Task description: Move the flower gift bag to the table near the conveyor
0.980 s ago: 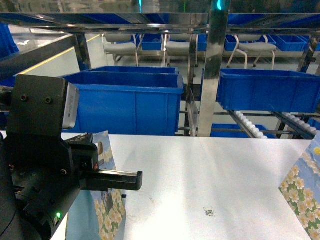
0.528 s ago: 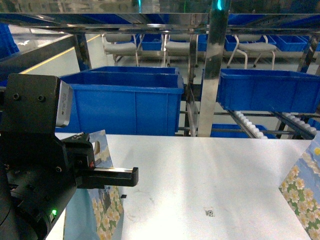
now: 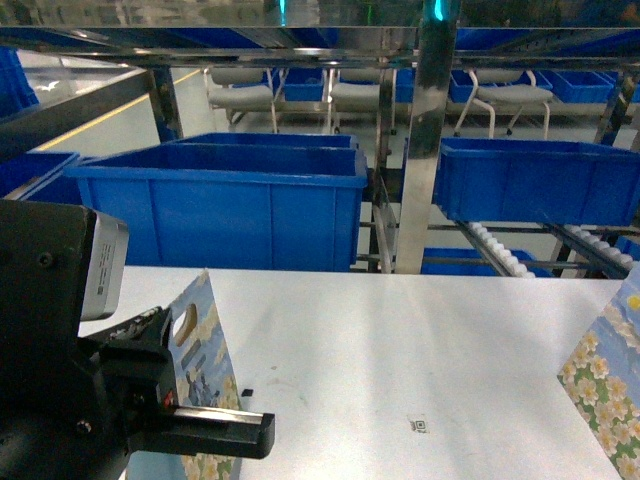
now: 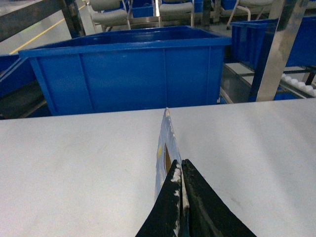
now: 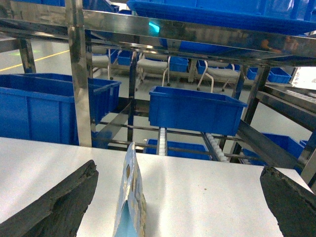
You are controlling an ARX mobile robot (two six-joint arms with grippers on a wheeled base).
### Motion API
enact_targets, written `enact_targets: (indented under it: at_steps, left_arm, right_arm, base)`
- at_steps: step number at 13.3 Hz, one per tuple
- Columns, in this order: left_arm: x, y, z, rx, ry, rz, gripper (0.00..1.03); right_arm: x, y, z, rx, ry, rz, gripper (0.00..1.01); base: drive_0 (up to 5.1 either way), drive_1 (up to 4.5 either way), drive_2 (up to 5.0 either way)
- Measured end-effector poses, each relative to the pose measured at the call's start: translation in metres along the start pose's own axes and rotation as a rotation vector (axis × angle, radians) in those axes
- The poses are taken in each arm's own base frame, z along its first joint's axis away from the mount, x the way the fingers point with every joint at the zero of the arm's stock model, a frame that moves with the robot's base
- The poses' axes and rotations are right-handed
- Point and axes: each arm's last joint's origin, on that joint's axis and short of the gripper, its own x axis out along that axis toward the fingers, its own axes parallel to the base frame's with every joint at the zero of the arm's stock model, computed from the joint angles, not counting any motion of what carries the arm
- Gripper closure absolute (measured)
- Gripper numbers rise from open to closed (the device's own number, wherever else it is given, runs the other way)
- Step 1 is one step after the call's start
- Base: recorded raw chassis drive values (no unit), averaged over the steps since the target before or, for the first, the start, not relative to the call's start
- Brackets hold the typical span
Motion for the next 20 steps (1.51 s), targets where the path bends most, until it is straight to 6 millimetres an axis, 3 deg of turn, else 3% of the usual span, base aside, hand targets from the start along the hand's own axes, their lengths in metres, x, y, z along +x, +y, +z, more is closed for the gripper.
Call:
enact_targets:
  at_steps: [2,4,9,12,16,19,20]
  left_arm:
    - [-0.009,0.000,-0.005,0.020,0.023,-0.005,0.96]
    - [-0.015,0.005,-0.011,0.043,0.053,0.002,0.69]
    - [-0.025,0.013,0.002,0.000,-0.004,-0.003,0.06]
    - [-0.032,0.022,0.009,-0.034,-0.033,-0.008,0.05]
    - [-0.044,0.038,0.040,-0.161,-0.195,-0.037,0.05]
    - [-0.053,0.066,0.037,-0.214,-0.226,0.003,0.05]
    - [-0.055,0.078,0.048,-0.263,-0.299,0.017,0.05]
  right_arm:
    - [0.000,0.000,0.000,0.000,0.000,0.000,0.03]
    - [0.000,0.000,0.000,0.000,0.000,0.000,0.03]
    - [0.000,0.000,0.000,0.000,0.000,-0.001,0.03]
    - [0.000,0.000,0.000,0.000,0.000,-0.001,0.03]
    - [0.000,0.000,0.000,0.000,0.000,-0.001,0.03]
    - [0.000,0.000,0.000,0.000,0.000,-0.001,0.03]
    - [0.000,0.000,0.000,0.000,0.000,-0.002,0.03]
  base:
    - [0.0,0.00,0.0]
    - [0.0,0.00,0.0]
    - [0.0,0.00,0.0]
    - [0.0,0.00,0.0]
    - [0.0,0.00,0.0]
    - [0.0,0.00,0.0]
    - [0.0,0.00,0.0]
